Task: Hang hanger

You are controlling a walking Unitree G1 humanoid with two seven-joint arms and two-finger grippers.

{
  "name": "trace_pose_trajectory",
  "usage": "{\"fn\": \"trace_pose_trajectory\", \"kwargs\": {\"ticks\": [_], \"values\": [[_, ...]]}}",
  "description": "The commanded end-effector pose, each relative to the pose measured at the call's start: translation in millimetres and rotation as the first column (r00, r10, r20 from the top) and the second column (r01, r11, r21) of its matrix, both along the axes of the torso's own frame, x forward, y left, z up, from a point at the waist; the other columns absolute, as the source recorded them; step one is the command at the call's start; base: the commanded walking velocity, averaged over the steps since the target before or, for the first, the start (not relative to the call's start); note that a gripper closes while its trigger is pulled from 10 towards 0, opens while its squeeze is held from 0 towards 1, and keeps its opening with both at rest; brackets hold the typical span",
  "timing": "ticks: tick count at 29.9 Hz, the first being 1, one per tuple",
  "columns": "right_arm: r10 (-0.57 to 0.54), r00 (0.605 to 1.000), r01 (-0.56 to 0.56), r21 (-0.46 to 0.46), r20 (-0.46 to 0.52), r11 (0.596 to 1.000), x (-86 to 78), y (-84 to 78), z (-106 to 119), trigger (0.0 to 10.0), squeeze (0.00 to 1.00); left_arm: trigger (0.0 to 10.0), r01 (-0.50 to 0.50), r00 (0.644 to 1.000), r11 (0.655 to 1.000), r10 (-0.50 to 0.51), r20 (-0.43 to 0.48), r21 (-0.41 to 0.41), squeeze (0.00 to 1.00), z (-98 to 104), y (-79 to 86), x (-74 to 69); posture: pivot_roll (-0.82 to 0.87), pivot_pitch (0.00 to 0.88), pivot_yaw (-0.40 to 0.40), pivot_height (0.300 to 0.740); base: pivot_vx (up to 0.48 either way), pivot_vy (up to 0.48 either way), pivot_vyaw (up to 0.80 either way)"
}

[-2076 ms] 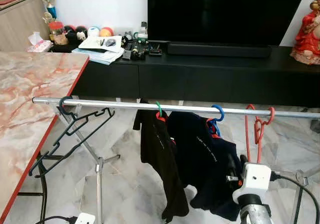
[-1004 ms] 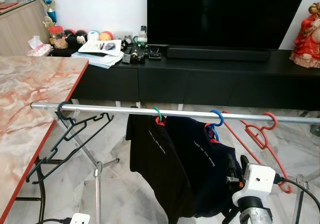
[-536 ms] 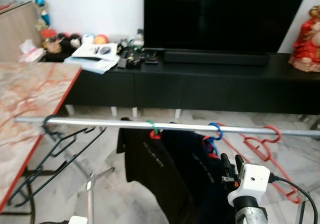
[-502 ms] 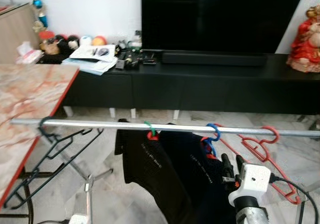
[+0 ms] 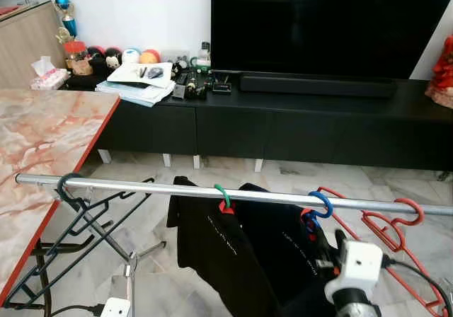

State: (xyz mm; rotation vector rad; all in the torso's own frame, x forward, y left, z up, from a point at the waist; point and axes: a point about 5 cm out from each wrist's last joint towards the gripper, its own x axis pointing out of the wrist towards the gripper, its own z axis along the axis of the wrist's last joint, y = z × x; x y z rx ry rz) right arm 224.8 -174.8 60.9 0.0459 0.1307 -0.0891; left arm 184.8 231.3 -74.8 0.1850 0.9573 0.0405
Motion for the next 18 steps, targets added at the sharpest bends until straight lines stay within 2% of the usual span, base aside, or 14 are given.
{"fn": "trace_pose_trajectory", "kwargs": {"ticks": [1,3,9,10,11,14,16,18], "values": [[0.015,1.0,-0.015,0.005,0.0,1.0,3.2,-0.5,4.3,10.0,0.0,10.0,0.016,1.0,1.0,-0.016,-0.027,0.014,0.0,-1.7,2.7,-4.4,-0.04,0.042,-0.006,0.74,0.0,0.0,0.0],[0.037,0.999,-0.037,0.011,-0.002,0.999,6.2,-0.3,5.4,10.0,0.0,10.0,0.017,0.999,1.0,-0.017,-0.027,0.014,0.0,-1.7,2.7,-4.2,-0.04,0.043,-0.005,0.74,0.0,0.0,0.0],[0.158,0.984,-0.165,-0.093,-0.08,0.982,21.6,-3.2,7.7,10.0,0.0,10.0,0.022,0.999,1.0,-0.022,-0.027,0.012,0.0,-1.3,2.5,-3.4,-0.04,0.049,-0.004,0.74,0.0,0.0,0.0],[0.201,0.97,-0.22,-0.151,-0.137,0.964,26.1,-7.4,8.3,10.0,0.0,10.0,0.024,0.999,1.0,-0.023,-0.028,0.011,0.0,-1.2,2.3,-3.0,-0.04,0.051,0.0,0.74,0.0,0.0,0.0],[0.209,0.966,-0.234,-0.172,-0.153,0.957,28.7,-13.7,11.3,10.0,0.0,10.0,0.024,0.999,1.0,-0.024,-0.029,0.009,0.0,-1.2,2.2,-2.9,-0.04,0.051,-0.003,0.74,0.0,0.0,0.0],[0.225,0.959,-0.256,-0.182,-0.175,0.949,31.4,-22.8,17.7,10.0,0.0,10.0,0.024,0.999,1.0,-0.024,-0.029,0.007,0.0,-1.2,2.1,-2.7,-0.04,0.053,-0.001,0.74,0.0,0.0,0.0],[0.291,0.926,-0.339,-0.188,-0.243,0.922,28.5,-30.1,21.6,10.0,0.0,10.0,0.023,0.999,1.0,-0.023,-0.03,0.006,0.0,-1.1,2.0,-2.4,-0.05,0.056,0.0,0.74,0.0,0.0,0.0],[0.319,0.91,-0.373,-0.188,-0.264,0.909,27.4,-32.0,23.1,10.0,0.0,10.0,0.022,0.999,1.0,-0.022,-0.03,0.006,0.0,-1.0,1.9,-2.2,-0.05,0.057,0.001,0.74,0.0,0.0,0.0]]}}
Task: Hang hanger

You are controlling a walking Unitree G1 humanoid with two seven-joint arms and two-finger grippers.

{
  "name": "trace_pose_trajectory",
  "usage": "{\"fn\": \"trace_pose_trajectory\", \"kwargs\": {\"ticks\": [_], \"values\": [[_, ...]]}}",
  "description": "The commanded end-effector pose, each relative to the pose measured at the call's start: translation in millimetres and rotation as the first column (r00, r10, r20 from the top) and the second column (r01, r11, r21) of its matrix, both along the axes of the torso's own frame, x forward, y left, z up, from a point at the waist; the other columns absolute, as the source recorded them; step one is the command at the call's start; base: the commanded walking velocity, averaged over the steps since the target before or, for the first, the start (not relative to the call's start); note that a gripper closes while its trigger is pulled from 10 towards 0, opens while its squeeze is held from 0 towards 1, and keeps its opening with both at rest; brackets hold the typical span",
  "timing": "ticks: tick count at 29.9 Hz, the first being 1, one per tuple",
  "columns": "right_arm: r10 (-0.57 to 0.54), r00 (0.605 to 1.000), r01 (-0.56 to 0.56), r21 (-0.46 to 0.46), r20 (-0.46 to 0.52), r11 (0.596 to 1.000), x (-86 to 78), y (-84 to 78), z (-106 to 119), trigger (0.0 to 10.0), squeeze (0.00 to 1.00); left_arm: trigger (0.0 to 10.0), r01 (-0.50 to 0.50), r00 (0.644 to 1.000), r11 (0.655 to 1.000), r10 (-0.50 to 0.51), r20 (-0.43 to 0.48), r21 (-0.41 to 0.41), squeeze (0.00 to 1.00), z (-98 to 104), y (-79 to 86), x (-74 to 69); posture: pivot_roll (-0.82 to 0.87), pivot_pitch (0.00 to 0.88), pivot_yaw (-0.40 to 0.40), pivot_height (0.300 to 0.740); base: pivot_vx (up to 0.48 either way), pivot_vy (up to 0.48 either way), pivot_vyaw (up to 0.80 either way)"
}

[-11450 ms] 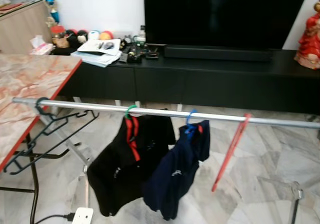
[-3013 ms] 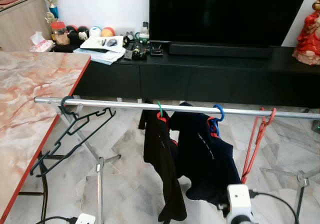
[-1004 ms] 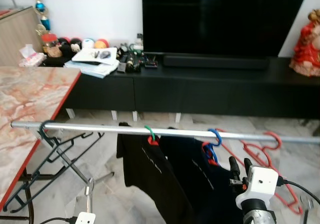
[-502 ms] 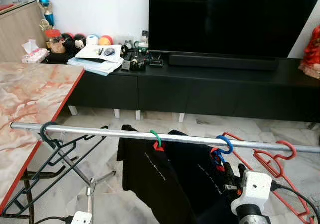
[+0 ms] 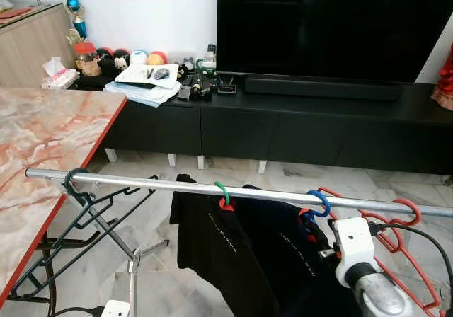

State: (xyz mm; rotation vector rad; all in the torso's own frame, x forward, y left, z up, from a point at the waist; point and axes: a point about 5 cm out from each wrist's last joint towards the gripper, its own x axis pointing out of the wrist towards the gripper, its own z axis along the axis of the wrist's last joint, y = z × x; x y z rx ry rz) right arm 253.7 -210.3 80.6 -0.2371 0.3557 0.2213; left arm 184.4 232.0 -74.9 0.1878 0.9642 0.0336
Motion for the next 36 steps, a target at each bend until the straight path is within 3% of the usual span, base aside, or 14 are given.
{"fn": "trace_pose_trajectory", "kwargs": {"ticks": [1,4,8,14,16,18,28,36], "values": [[0.054,0.998,-0.054,0.015,-0.01,0.998,-1.4,1.1,7.6,10.0,0.0,10.0,0.017,1.0,1.0,-0.017,-0.022,0.007,0.0,-0.8,1.3,-1.7,-0.05,0.058,0.002,0.74,0.0,0.0,0.0],[0.075,0.997,-0.074,0.033,-0.035,0.997,1.2,-8.0,15.3,10.0,0.0,10.0,0.019,1.0,1.0,-0.019,-0.022,0.005,0.0,-0.7,1.1,-1.3,-0.05,0.061,0.003,0.74,0.0,0.0,0.0],[0.116,0.98,-0.113,0.024,-0.16,0.993,1.9,-21.4,11.5,10.0,0.0,10.0,0.026,0.999,1.0,-0.025,-0.022,0.005,0.0,-0.5,0.8,-0.8,-0.05,0.064,0.004,0.74,0.0,0.0,0.0],[0.178,0.956,-0.176,0.026,-0.234,0.984,2.1,-29.2,6.4,10.0,0.0,10.0,0.022,1.0,1.0,-0.022,-0.021,0.003,0.0,-0.7,0.5,-1.1,-0.05,0.065,0.002,0.74,0.0,0.0,0.0],[0.137,0.961,-0.144,-0.013,-0.239,0.989,5.9,-37.5,5.5,10.0,0.0,10.0,0.022,1.0,1.0,-0.021,-0.021,0.002,0.0,-0.8,0.2,-1.2,-0.04,0.065,0.001,0.74,0.0,0.0,0.0],[0.12,0.965,-0.122,0.005,-0.232,0.992,10.9,-41.3,9.2,10.0,0.0,10.0,0.017,1.0,1.0,-0.017,-0.019,0.001,0.0,-0.9,0.4,-1.5,-0.04,0.063,0.001,0.74,0.0,0.0,0.0],[0.172,0.973,-0.168,0.037,-0.153,0.985,28.2,-38.4,22.9,10.0,0.0,10.0,0.016,1.0,1.0,-0.016,-0.016,0.001,0.0,-1.2,0.1,-2.1,-0.04,0.047,0.001,0.74,0.0,0.0,0.0],[0.195,0.969,-0.193,0.026,-0.153,0.981,34.6,-32.6,16.1,10.0,0.0,10.0,0.018,1.0,1.0,-0.018,-0.017,0.0,0.0,-1.3,-0.2,-2.4,-0.03,0.04,-0.001,0.74,0.0,0.0,0.0]]}}
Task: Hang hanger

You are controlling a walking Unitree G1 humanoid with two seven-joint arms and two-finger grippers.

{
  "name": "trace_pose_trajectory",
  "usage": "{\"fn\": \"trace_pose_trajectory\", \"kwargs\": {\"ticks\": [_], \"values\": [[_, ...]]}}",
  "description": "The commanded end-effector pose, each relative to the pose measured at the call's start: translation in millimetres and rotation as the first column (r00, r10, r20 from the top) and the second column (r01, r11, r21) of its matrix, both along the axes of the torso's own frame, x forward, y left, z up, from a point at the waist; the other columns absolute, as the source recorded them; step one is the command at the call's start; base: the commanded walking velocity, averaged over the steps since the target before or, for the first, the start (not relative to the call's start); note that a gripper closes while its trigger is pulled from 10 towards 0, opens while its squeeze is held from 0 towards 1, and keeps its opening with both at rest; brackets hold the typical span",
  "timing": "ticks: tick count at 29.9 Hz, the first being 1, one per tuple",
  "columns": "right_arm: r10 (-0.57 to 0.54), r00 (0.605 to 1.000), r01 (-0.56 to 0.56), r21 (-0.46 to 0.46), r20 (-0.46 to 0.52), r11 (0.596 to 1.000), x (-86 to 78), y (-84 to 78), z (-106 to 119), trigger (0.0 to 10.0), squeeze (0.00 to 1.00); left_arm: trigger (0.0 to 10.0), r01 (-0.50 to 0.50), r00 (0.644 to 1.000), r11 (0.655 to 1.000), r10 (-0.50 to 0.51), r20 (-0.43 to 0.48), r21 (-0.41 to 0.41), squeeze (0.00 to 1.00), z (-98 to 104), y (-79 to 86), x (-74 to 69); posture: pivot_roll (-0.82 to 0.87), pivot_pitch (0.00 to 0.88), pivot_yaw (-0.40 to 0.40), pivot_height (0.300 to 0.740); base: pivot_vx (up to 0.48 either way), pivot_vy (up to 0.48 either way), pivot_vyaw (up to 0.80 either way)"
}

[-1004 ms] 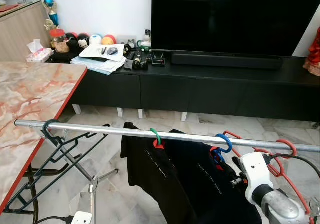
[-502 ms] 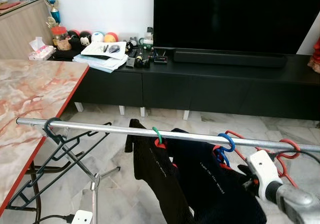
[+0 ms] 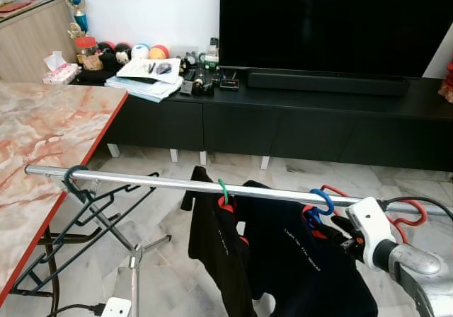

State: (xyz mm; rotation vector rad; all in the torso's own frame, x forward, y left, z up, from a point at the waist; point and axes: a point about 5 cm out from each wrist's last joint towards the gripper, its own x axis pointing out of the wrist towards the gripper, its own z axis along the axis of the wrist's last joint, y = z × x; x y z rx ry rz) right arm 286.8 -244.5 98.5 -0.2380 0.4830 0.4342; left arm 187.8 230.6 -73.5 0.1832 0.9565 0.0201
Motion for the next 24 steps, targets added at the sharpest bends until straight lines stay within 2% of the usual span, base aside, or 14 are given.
{"fn": "trace_pose_trajectory", "kwargs": {"ticks": [1,5,14,21,24], "values": [[0.007,1.0,-0.007,-0.012,-0.009,1.0,1.7,2.0,-3.5,10.0,0.0,10.0,0.008,1.0,1.0,-0.008,-0.023,0.011,0.0,-2.7,1.2,-5.7,-0.03,0.042,-0.001,0.74,0.0,0.0,0.0],[0.041,0.998,-0.042,-0.022,-0.049,0.999,1.4,6.8,-13.5,10.0,0.0,10.0,0.007,1.0,1.0,-0.006,-0.023,0.008,0.0,-2.7,0.9,-5.4,-0.03,0.046,-0.004,0.74,0.0,0.0,0.0],[0.025,0.998,-0.027,-0.035,-0.059,0.999,9.2,10.0,-22.7,10.0,0.0,10.0,0.001,1.0,1.0,-0.001,-0.022,0.01,0.0,-2.4,1.0,-4.8,-0.02,0.051,-0.007,0.74,0.0,0.0,0.0],[-0.004,1.0,0.004,-0.021,-0.02,1.0,17.6,11.9,-21.2,10.0,0.0,10.0,0.001,1.0,1.0,-0.001,-0.02,0.01,0.0,-2.3,1.1,-4.7,-0.02,0.055,-0.006,0.74,0.0,0.0,0.0],[0.026,1.0,-0.026,0.01,0.017,1.0,22.5,21.0,-16.7,10.0,0.0,10.0,0.001,1.0,1.0,0.0,-0.018,0.009,0.0,-2.3,0.9,-4.6,-0.01,0.057,-0.006,0.74,0.0,0.0,0.0]]}}
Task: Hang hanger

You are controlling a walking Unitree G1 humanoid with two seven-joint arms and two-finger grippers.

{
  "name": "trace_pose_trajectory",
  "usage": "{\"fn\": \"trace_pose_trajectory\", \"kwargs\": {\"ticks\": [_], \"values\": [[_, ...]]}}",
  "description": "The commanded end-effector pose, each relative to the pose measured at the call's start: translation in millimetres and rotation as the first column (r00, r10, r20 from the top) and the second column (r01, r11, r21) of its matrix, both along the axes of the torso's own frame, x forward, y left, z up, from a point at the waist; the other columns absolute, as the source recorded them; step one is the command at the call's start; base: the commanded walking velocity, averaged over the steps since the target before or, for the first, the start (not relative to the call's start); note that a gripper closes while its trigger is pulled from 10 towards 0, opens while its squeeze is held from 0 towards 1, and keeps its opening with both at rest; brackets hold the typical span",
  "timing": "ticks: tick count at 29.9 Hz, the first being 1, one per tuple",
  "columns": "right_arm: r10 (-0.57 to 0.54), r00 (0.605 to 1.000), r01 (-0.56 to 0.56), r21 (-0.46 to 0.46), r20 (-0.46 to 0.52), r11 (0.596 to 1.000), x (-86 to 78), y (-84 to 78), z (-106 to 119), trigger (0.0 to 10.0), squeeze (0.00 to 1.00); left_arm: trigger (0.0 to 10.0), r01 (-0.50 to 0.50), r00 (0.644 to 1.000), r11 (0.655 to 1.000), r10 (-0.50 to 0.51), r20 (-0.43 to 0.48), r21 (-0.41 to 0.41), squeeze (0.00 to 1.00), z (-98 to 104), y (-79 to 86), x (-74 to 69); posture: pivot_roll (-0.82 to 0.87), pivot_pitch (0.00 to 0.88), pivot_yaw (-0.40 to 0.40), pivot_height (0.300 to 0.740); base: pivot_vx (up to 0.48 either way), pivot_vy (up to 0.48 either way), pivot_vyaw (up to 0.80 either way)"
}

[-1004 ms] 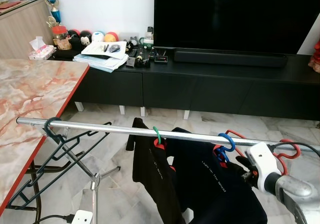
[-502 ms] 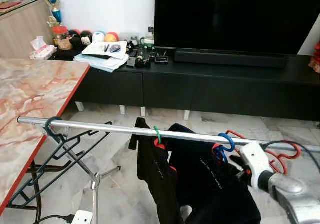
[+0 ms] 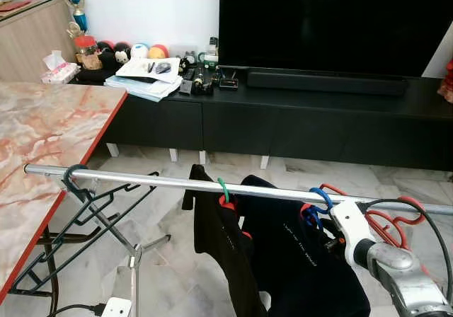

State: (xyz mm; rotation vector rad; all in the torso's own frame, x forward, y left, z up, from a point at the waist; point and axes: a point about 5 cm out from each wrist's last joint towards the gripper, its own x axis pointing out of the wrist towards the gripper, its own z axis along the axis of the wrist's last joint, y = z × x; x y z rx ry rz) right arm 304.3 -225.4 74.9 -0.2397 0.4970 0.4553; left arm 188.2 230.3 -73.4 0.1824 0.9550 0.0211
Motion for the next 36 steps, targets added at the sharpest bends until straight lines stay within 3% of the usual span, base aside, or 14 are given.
{"fn": "trace_pose_trajectory", "kwargs": {"ticks": [1,6,13,23,29,31,36], "values": [[0.008,0.999,-0.008,0.009,0.041,1.0,5.7,2.5,7.6,10.0,0.0,10.0,0.001,1.0,1.0,-0.001,-0.019,0.008,0.0,-2.4,1.3,-5.0,-0.01,0.057,-0.006,0.74,0.0,0.0,0.0],[-0.033,0.997,0.032,0.015,0.076,0.999,14.0,2.5,12.9,10.0,0.0,10.0,-0.001,1.0,1.0,0.001,-0.019,0.008,0.0,-2.4,1.2,-5.1,-0.01,0.058,-0.008,0.74,0.0,0.0,0.0],[-0.008,0.999,0.012,-0.121,0.037,0.993,13.3,3.9,-1.8,10.0,0.0,10.0,-0.001,1.0,1.0,0.001,-0.021,0.004,0.0,-2.8,0.8,-5.5,-0.01,0.059,-0.01,0.74,0.0,0.0,0.0],[0.057,0.998,-0.054,-0.209,0.004,0.976,9.8,17.8,-18.0,10.0,0.0,10.0,-0.003,1.0,1.0,0.003,-0.021,0.003,0.0,-2.8,0.7,-5.7,0.0,0.063,-0.013,0.74,0.0,0.0,0.0],[0.081,0.991,-0.095,-0.14,-0.103,0.986,-1.9,24.8,-32.9,10.0,0.0,10.0,0.002,1.0,1.0,-0.002,-0.026,-0.006,0.0,-3.1,0.0,-5.8,0.0,0.064,-0.013,0.74,0.0,0.0,0.0],[0.082,0.988,-0.092,-0.077,-0.13,0.993,-5.7,28.3,-36.9,10.0,0.0,10.0,0.001,1.0,1.0,-0.002,-0.027,-0.007,0.0,-3.2,0.0,-5.9,0.0,0.064,-0.013,0.74,0.0,0.0,0.0],[0.083,0.985,-0.095,-0.075,-0.149,0.993,-9.5,28.3,-42.3,10.0,0.0,10.0,0.002,1.0,1.0,-0.002,-0.028,-0.006,0.0,-3.1,0.3,-6.0,0.0,0.064,-0.011,0.74,0.0,0.0,0.0]]}}
